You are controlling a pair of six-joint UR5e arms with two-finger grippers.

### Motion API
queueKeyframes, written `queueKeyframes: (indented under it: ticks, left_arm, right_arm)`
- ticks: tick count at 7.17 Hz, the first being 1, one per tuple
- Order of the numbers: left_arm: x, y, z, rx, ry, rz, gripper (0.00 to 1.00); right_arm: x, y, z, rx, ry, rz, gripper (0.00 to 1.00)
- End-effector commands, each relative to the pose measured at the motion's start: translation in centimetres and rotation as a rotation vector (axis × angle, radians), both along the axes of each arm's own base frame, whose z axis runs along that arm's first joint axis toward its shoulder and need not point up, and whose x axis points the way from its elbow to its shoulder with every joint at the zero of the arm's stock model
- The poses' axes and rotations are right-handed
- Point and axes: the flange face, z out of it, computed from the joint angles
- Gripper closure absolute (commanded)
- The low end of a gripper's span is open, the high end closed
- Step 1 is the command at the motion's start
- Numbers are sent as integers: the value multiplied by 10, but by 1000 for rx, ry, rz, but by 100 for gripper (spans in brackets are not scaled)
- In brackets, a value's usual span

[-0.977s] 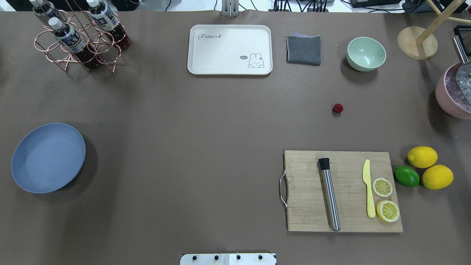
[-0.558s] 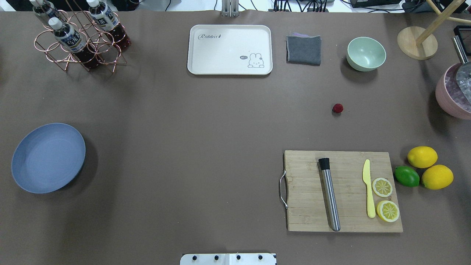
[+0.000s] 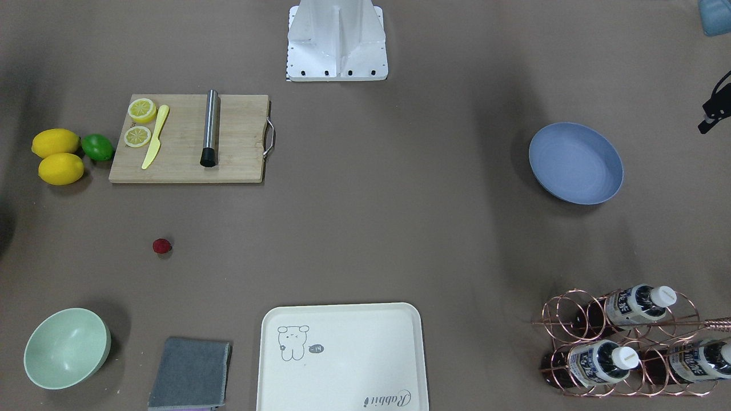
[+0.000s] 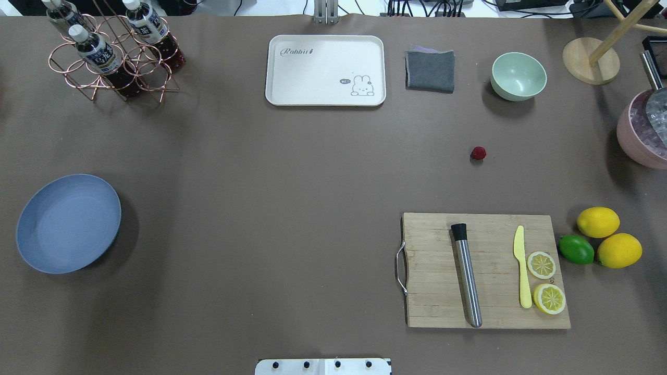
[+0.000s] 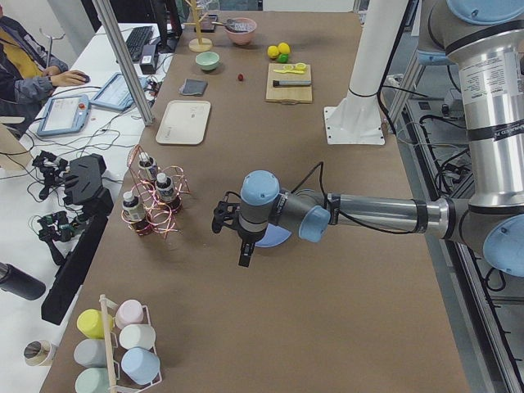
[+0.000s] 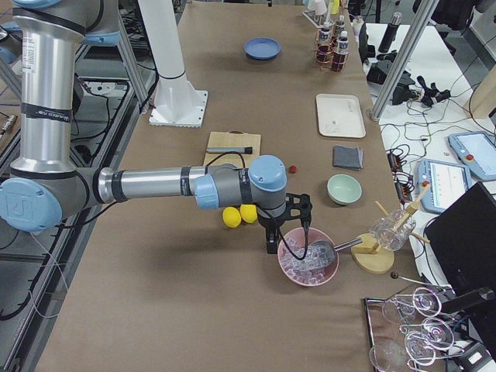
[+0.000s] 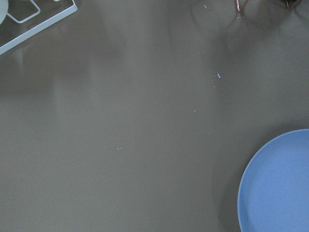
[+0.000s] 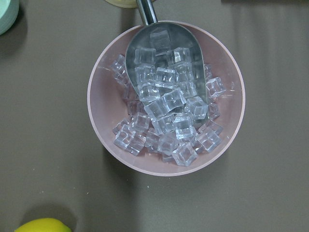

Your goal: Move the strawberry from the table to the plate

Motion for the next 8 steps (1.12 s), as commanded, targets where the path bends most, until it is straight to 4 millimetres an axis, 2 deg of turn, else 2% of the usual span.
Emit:
queueKeyframes:
  ticks: [1, 3, 4, 8]
  left_arm:
    - [60, -2, -5, -61, 21, 11, 2]
    - [94, -6, 39, -60, 53, 11, 2]
    - [119, -11, 50, -87, 72, 11, 3]
    - [166, -9, 63, -120, 105, 6, 23]
  right_arm:
    - [0, 4, 6, 25, 9, -39, 0]
    - [-1, 4, 7, 19, 1, -38, 0]
    - [-1, 4, 6, 16, -7, -39, 0]
    - [-2, 4, 6, 17, -13, -40, 0]
